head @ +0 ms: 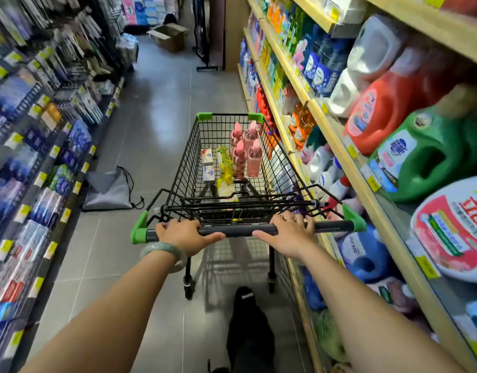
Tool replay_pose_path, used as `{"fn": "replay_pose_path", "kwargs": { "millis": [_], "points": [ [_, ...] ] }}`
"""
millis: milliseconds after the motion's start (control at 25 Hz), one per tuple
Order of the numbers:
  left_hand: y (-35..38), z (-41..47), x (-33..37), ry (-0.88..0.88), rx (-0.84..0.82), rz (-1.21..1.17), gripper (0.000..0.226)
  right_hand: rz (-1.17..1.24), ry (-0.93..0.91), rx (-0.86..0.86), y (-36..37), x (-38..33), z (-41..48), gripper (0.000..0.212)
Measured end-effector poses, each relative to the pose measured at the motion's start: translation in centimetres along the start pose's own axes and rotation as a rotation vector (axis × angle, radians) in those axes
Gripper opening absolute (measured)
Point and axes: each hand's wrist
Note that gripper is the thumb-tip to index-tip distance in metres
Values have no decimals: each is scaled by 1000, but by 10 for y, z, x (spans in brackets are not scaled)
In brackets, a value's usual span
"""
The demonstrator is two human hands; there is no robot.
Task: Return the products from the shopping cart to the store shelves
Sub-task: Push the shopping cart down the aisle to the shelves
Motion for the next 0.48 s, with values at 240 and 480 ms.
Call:
{"fn": "replay_pose_path", "kwargs": {
  "millis": [240, 480],
  "points": [
    [-38, 116, 11, -50, -5, 21, 77, -2, -29, -29, -52, 6, 119, 67],
    [-74, 218, 30, -84, -2, -5, 82, -62, -44, -58, -110, 13, 226, 68]
  ]
}}
Point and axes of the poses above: each hand's wrist, its own z-axis towards the middle knuckle, its own y-axis out of the palm, x = y × z, and after that the axes turned 1 degree about y, right-handed
